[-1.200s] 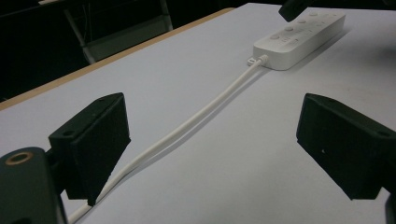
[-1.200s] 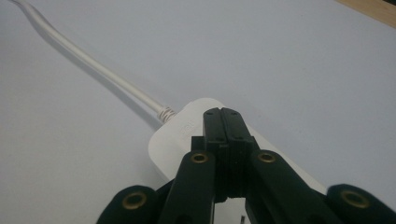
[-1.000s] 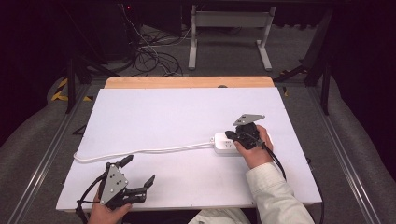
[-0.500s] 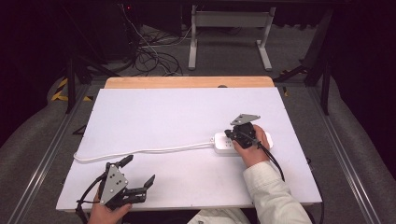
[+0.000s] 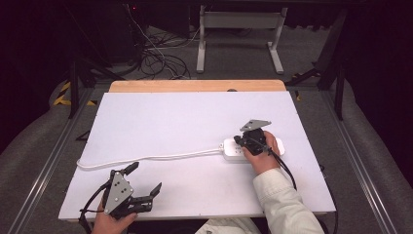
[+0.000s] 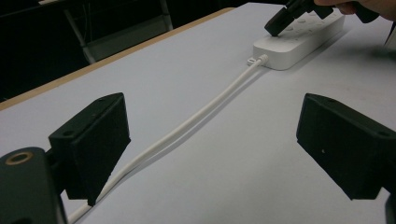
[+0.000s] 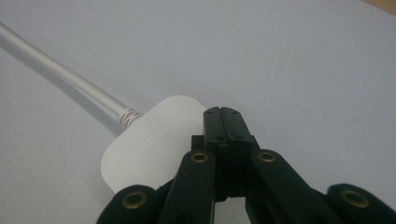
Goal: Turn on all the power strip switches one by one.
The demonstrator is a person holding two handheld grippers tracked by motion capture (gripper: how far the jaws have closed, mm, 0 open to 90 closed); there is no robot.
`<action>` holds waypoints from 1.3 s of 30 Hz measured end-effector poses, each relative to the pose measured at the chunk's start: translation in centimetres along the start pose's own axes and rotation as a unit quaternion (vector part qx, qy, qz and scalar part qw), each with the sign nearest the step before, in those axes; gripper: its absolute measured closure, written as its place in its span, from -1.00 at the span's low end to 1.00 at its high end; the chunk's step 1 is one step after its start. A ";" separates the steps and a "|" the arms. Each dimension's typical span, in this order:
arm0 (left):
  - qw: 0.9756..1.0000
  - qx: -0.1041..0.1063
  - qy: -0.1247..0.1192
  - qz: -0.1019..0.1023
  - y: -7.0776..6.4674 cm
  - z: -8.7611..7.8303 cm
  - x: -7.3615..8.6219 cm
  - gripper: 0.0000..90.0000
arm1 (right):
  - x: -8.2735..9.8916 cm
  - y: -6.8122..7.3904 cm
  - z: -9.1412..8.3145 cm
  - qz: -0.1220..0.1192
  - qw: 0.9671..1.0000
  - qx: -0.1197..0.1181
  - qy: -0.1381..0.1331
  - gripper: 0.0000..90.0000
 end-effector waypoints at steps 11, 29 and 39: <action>1.000 0.001 -0.001 0.000 -0.1 -0.1 0.0 -0.78 | 0.2 -0.1 0.1 0.011 1.000 -0.011 0.001 1.00; 1.000 -0.001 -0.001 0.005 -0.1 -0.1 -0.1 -0.78 | 0.2 -0.1 0.2 0.016 1.000 -0.011 0.008 1.00; 1.000 -0.002 -0.001 0.006 -0.1 -0.1 -0.1 -0.78 | 0.1 0.2 0.3 -0.003 1.000 0.018 0.013 1.00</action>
Point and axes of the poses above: each handheld gripper's, and its own axes: z roughly forward along the jaws, x roughly out of its underside, y roughly to its left, the point moved 8 cm from there along z, roughly forward along the jaws, and after that the axes turned 6 degrees about y, right-handed, at the moved point
